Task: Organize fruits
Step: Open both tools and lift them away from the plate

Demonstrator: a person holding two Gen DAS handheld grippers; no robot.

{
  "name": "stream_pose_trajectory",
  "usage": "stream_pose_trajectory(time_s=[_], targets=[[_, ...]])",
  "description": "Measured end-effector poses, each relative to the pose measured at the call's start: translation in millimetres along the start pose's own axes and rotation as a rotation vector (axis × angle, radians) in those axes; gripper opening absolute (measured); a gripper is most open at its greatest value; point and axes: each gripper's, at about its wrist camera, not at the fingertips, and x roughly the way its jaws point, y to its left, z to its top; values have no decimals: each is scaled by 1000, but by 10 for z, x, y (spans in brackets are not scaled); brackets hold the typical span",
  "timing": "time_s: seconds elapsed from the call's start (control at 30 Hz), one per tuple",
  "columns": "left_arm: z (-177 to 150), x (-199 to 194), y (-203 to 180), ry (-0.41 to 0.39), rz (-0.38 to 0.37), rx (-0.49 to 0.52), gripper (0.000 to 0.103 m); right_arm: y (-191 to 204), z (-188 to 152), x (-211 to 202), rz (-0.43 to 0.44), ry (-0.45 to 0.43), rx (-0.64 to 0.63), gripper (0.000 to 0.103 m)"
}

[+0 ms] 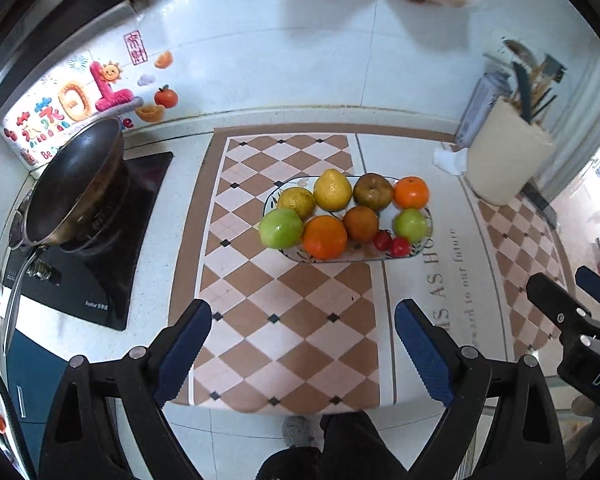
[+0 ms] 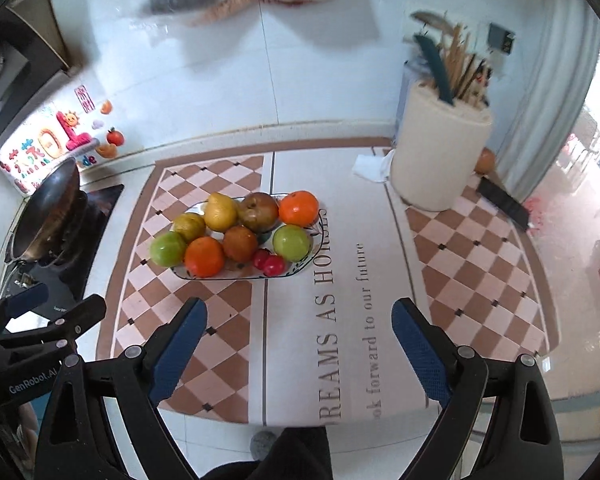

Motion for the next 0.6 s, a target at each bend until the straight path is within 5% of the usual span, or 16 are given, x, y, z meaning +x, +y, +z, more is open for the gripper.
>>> stream_pose_trajectory(time_s=[0.6], targets=[[-639, -1324, 141, -190, -17, 14, 94, 205, -647, -1552, -1, -187, -6, 99]])
